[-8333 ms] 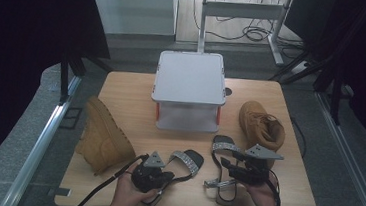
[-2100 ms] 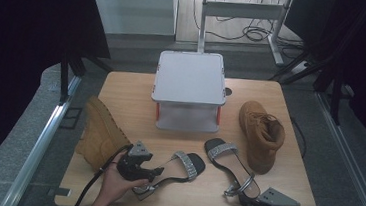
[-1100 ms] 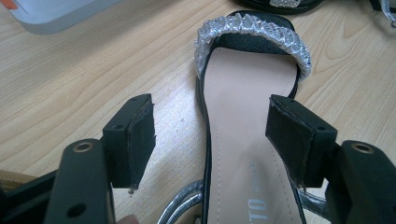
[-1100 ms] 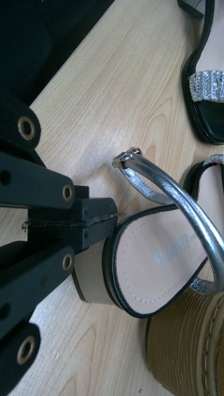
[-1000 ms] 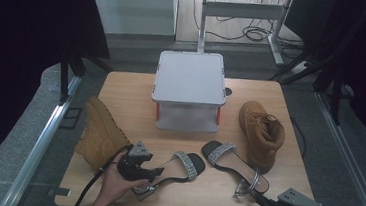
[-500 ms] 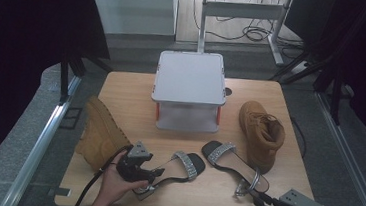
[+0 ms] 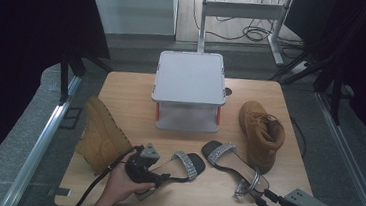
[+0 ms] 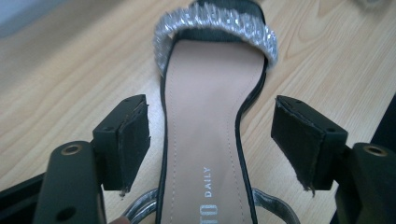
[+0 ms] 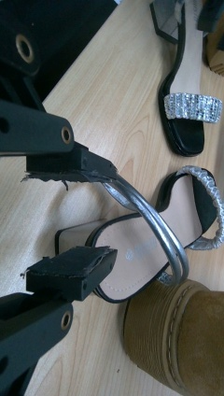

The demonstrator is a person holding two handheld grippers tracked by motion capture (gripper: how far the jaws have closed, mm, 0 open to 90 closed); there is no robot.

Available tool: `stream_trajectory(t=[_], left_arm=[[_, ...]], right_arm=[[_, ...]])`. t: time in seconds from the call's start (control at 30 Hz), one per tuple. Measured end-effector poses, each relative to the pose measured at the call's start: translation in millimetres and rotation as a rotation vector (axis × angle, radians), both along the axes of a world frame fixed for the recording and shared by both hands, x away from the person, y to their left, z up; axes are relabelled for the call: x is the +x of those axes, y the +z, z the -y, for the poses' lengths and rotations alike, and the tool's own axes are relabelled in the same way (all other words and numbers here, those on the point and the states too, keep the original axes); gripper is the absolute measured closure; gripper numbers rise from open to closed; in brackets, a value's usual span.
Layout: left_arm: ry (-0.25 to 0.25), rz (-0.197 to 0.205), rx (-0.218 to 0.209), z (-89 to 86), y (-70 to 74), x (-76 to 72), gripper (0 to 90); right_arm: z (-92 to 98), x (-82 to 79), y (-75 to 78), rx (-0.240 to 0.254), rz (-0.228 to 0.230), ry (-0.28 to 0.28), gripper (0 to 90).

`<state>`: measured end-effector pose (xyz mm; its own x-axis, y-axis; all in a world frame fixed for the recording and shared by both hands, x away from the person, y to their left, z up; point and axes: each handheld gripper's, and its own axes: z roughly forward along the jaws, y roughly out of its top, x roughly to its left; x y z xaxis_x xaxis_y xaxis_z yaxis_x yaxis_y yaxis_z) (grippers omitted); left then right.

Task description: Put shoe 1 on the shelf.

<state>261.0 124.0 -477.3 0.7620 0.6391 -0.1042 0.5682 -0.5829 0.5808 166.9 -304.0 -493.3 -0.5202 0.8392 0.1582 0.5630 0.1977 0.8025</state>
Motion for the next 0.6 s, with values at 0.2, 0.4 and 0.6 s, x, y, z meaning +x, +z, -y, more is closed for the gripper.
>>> stream_trajectory(t=[0.2,0.4,0.6], left_arm=[[0.005,-0.029,0.050,5.4,-2.1,6.0,28.4],[-0.014,-0.081,0.144,10.9,-8.5,6.8,29.1],[-0.025,-0.124,0.196,16.9,-19.7,9.8,31.8]], right_arm=[[2.7,-0.6,2.5,0.007,0.019,-0.017,54.4],[2.5,-0.8,3.4,0.012,0.028,-0.024,54.0],[0.6,-1.6,6.8,-0.011,0.031,-0.016,53.5]])
